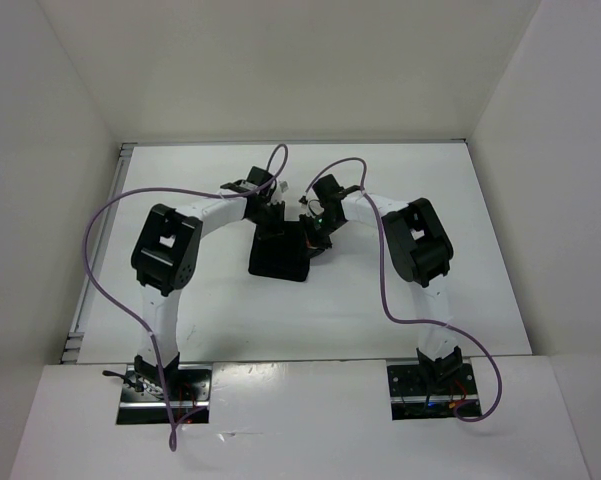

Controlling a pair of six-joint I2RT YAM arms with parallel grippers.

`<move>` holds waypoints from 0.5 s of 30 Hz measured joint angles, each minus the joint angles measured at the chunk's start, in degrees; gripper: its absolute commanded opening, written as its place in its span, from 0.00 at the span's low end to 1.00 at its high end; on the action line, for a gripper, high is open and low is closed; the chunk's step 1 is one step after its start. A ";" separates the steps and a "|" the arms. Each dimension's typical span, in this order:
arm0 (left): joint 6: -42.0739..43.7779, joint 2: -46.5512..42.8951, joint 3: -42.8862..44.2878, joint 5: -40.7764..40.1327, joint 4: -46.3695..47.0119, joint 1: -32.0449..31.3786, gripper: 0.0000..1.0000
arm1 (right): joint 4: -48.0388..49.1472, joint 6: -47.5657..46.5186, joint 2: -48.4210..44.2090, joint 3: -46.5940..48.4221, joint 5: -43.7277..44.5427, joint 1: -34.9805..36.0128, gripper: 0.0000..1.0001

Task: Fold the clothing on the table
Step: Fold the skirt

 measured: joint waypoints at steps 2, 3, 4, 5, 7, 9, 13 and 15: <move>-0.35 0.00 0.15 -2.23 0.81 0.15 0.00 | 0.00 -0.02 0.00 0.00 0.00 0.00 0.00; -0.52 0.00 0.15 -3.56 1.38 0.35 0.00 | 0.00 -0.02 0.00 0.00 0.00 0.00 0.00; -0.96 0.00 0.15 -4.96 1.99 0.68 0.00 | 0.00 -0.04 0.00 0.00 0.00 0.00 0.00; -1.62 0.00 0.15 -6.40 2.60 1.09 0.00 | 0.00 -0.09 0.00 0.00 0.00 0.00 0.00; -2.60 0.00 0.13 -9.44 4.00 2.05 0.00 | 0.00 -0.17 0.00 -0.02 -0.04 0.00 0.00; -3.72 -0.09 -0.26 -12.22 5.75 3.04 0.00 | 0.02 -0.17 0.00 -0.09 -0.11 0.00 0.00; -6.05 -1.20 -2.36 -14.64 8.79 4.04 0.00 | 0.15 -0.48 0.00 -0.13 -0.33 0.00 0.00; -6.43 -1.49 -3.06 -15.58 9.97 4.17 0.00 | 0.22 -0.72 0.00 -0.20 -0.46 0.00 0.00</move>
